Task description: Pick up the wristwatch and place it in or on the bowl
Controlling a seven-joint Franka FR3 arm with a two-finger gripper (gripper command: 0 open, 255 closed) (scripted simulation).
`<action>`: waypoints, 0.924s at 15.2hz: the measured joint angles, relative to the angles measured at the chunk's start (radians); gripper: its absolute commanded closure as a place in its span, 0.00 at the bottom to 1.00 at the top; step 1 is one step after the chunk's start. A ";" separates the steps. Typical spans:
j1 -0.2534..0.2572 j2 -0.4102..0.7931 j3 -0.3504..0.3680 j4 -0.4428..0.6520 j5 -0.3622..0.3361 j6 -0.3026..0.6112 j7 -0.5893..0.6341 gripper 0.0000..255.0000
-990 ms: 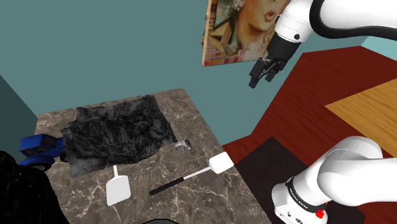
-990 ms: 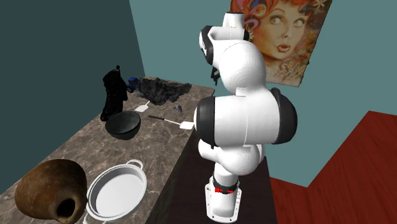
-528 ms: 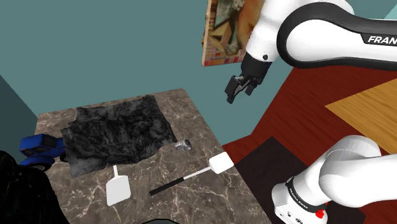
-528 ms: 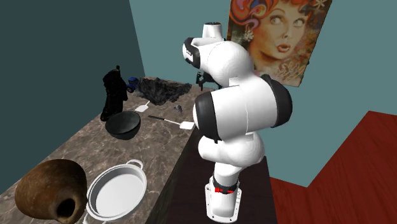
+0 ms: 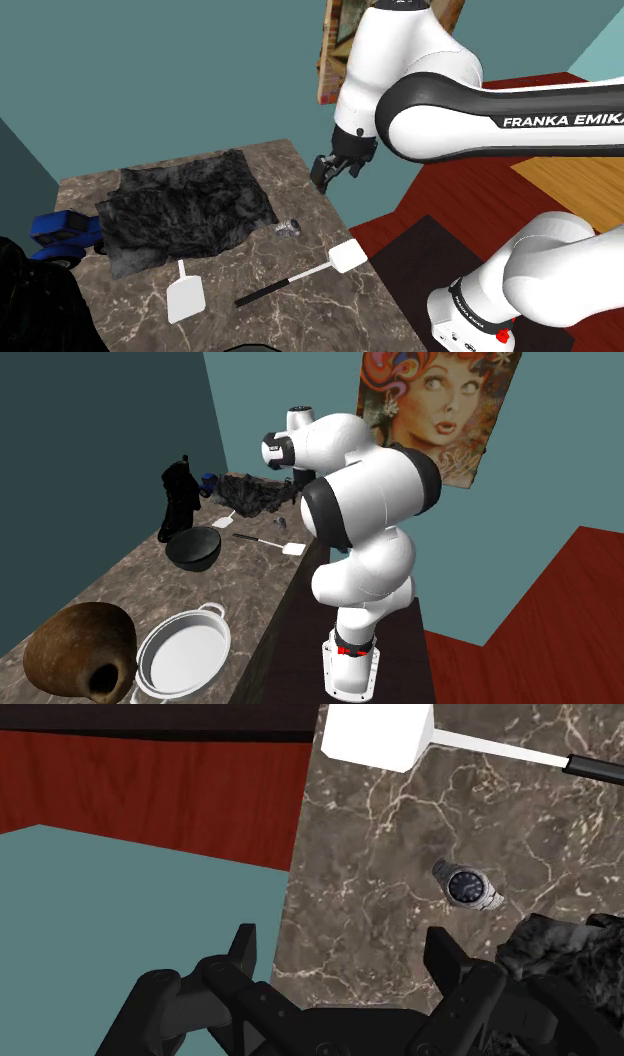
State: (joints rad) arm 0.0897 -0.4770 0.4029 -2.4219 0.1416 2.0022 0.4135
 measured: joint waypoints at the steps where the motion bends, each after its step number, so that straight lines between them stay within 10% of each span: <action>1: 0.003 0.023 0.022 0.007 -0.001 0.014 0.025 0.00; 14: -0.001 0.372 0.229 0.122 -0.156 0.193 0.324 0.00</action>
State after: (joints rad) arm 0.0885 -0.1045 0.6322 -2.3002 -0.0143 2.1956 0.7371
